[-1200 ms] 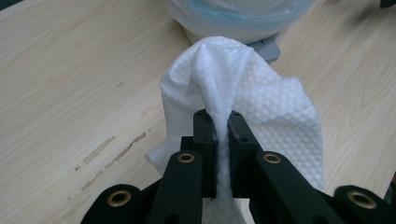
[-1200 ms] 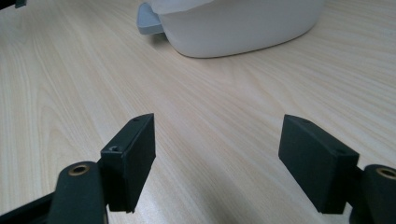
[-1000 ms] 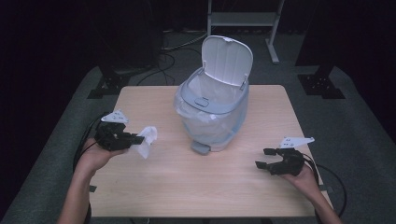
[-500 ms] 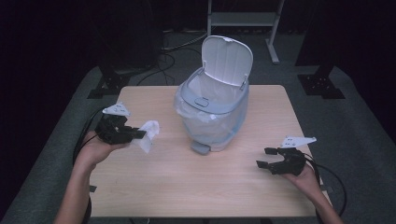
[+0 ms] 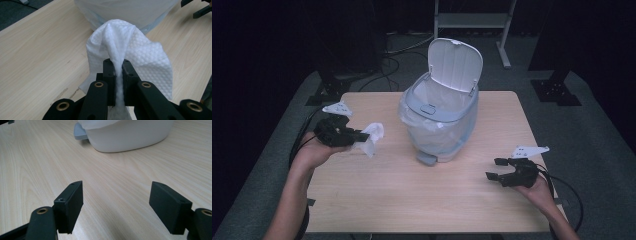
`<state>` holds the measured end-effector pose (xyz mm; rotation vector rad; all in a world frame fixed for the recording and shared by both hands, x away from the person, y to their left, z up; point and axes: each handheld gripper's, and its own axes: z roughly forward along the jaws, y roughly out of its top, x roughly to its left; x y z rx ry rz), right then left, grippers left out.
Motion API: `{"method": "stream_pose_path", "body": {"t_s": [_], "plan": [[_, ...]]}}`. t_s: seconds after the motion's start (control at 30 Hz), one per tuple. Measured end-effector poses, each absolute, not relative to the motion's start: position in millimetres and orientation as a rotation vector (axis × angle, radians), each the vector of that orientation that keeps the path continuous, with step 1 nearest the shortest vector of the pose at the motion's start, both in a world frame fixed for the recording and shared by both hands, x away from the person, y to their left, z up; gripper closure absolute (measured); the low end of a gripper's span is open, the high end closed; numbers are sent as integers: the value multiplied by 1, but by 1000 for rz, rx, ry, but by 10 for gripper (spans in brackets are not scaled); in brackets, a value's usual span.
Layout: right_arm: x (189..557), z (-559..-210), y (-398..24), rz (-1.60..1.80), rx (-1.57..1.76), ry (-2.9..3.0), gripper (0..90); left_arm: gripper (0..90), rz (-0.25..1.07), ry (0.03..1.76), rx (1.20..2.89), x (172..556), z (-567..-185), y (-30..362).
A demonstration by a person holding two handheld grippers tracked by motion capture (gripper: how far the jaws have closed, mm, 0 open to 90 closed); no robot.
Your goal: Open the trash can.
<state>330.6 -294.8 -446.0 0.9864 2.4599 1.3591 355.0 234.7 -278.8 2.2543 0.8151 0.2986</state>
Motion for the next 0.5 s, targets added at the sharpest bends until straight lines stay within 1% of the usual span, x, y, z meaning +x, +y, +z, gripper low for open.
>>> {"method": "stream_pose_path", "body": {"t_s": [0.5], "plan": [[331,-444,-295,1363,984,2459,261,837,307,774,2286,363,-259,218]]}}
